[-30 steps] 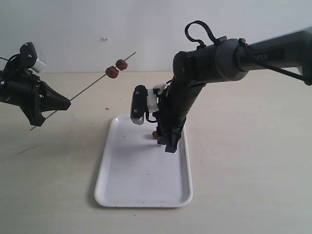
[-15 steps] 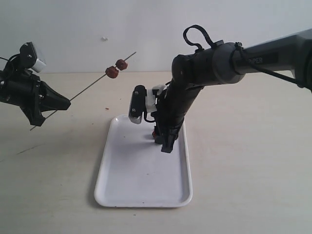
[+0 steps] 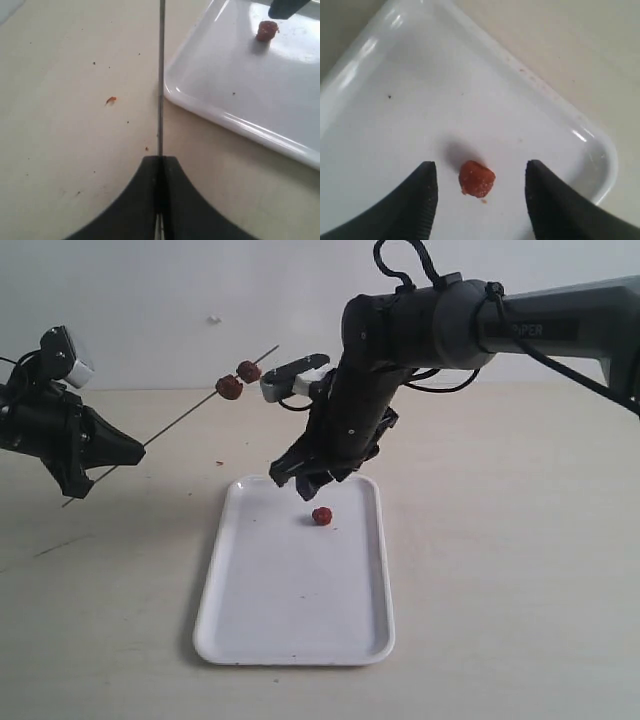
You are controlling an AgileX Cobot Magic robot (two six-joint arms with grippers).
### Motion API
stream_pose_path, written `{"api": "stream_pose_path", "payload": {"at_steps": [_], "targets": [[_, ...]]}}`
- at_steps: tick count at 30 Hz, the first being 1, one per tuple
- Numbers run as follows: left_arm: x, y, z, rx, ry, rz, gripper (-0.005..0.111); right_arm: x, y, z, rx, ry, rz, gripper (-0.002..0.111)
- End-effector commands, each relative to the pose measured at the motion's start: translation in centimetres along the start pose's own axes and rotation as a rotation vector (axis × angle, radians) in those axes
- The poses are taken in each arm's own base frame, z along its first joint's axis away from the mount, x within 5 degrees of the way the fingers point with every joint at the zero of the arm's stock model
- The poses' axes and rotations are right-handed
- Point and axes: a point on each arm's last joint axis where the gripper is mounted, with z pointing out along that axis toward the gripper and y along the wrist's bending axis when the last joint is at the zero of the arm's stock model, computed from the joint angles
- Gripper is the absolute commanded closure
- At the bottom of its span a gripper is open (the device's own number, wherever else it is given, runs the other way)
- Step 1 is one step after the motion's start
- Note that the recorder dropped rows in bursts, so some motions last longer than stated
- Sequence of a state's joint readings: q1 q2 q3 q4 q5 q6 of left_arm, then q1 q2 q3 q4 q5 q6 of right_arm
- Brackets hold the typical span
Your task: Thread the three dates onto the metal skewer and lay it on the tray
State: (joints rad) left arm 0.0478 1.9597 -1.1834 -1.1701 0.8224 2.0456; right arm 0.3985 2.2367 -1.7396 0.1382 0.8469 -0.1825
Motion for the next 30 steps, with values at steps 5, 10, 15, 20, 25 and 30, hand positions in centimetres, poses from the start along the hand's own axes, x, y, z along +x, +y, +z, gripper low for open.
{"api": "stream_pose_path", "payload": {"at_steps": [5,10,15,20,25,30], "targets": [[-0.7,0.2,-0.1,-0.019,-0.078,-0.078,0.107,0.4,0.0,-0.4,0.003,0.084,0.279,0.055],[-0.8,0.2,-0.1,-0.011,-0.087,-0.078,0.107,0.7,-0.1,0.9,-0.004,0.104,0.341,0.055],[-1.0,0.2,-0.2,-0.011,-0.111,-0.095,0.107,0.8,-0.2,2.0,0.0,0.104,0.376,0.055],[-1.1,0.2,-0.2,-0.012,-0.12,-0.098,0.107,0.8,-0.2,2.5,0.002,0.098,0.391,0.055],[-1.1,0.2,-0.2,-0.012,-0.121,-0.099,0.107,0.5,-0.3,2.6,0.005,0.061,0.423,0.055],[-1.1,0.2,-0.2,-0.012,-0.121,-0.099,0.107,0.6,-0.4,3.2,0.007,0.069,0.452,0.055]]}}
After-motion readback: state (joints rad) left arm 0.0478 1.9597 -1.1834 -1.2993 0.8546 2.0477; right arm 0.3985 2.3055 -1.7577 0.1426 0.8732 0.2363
